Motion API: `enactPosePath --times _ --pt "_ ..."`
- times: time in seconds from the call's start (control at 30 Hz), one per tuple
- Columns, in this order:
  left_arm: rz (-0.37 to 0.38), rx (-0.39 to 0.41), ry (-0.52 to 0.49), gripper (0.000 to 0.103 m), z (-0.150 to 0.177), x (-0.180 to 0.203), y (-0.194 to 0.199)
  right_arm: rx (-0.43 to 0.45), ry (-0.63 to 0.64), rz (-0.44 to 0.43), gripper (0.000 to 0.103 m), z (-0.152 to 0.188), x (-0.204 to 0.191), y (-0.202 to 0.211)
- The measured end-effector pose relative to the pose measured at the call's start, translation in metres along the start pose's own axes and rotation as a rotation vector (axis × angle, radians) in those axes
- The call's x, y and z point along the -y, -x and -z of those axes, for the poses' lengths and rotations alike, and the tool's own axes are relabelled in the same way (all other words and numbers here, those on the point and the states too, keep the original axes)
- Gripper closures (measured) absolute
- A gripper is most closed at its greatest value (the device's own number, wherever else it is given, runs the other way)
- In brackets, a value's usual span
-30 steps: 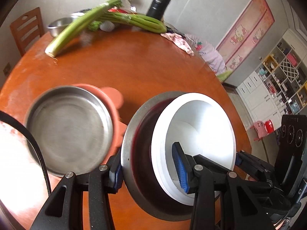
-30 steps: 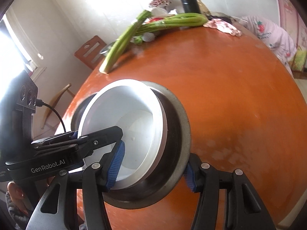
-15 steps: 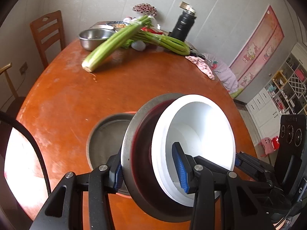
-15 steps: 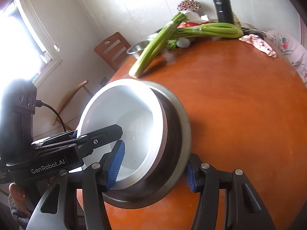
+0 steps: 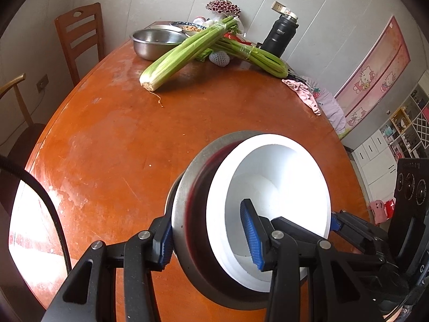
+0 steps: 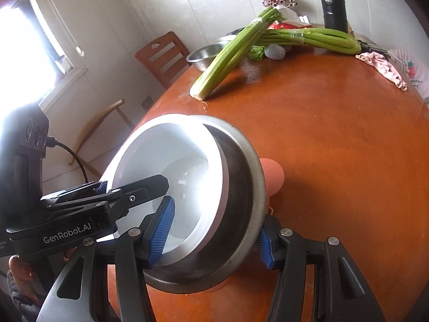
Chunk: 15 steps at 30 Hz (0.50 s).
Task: Organize plates and bowls
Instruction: 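Carry the nested bowl stack with the left tool over the steel pan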
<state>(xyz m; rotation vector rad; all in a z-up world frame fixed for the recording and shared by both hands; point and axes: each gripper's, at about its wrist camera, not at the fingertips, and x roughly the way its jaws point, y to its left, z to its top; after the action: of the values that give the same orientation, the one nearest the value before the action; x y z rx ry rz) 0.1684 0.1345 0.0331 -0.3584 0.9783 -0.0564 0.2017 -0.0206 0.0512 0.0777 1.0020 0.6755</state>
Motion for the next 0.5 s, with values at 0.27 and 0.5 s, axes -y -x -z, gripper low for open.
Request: enactPosePath --times 0.27,0.5 --pt "-0.013 -0.016 0.002 0.058 0.001 -0.006 -0.010 -0.027 -0.006 -0.006 0.045 0.001 0.003 -0.011" --pt "-0.020 -0.028 -0.002 0.059 0.003 -0.006 -0.016 -0.051 -0.020 -0.004 0.045 0.000 0.007 -0.020"
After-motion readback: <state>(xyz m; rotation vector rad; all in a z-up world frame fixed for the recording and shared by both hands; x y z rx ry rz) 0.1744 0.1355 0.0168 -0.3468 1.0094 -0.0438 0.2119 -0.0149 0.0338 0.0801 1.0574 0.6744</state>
